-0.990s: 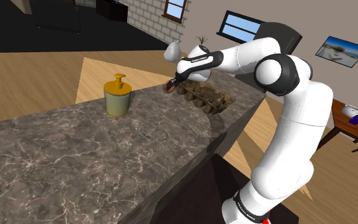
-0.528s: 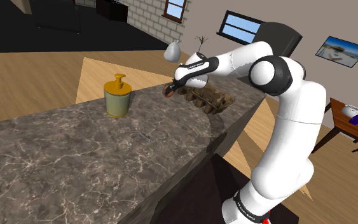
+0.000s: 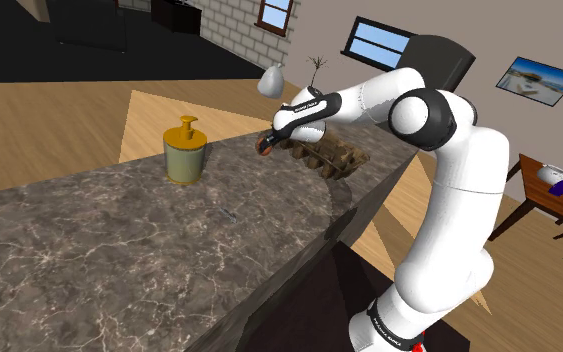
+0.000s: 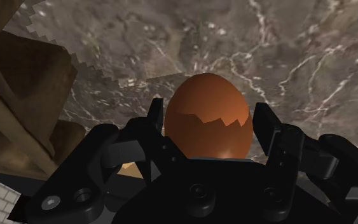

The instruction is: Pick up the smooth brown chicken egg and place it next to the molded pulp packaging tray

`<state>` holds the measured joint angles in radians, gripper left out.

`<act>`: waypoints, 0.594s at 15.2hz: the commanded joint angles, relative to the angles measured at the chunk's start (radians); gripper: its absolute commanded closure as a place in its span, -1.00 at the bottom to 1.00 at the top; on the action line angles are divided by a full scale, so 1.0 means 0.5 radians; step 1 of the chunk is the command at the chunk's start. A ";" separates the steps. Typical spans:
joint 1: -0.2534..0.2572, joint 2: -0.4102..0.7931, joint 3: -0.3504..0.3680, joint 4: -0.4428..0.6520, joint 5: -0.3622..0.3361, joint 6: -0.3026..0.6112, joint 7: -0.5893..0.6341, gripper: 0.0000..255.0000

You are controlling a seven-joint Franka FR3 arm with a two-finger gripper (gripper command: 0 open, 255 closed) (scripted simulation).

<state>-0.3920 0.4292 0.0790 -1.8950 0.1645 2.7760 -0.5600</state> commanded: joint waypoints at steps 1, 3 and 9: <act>-0.001 0.003 0.000 -0.002 0.000 -0.001 -0.001 1.00; -0.001 0.002 0.000 -0.003 0.001 -0.001 -0.001 -1.00; -0.012 -0.132 0.001 -0.076 0.006 -0.063 -0.004 -1.00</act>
<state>-0.3952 0.3918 0.0787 -1.9144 0.1654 2.7547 -0.5602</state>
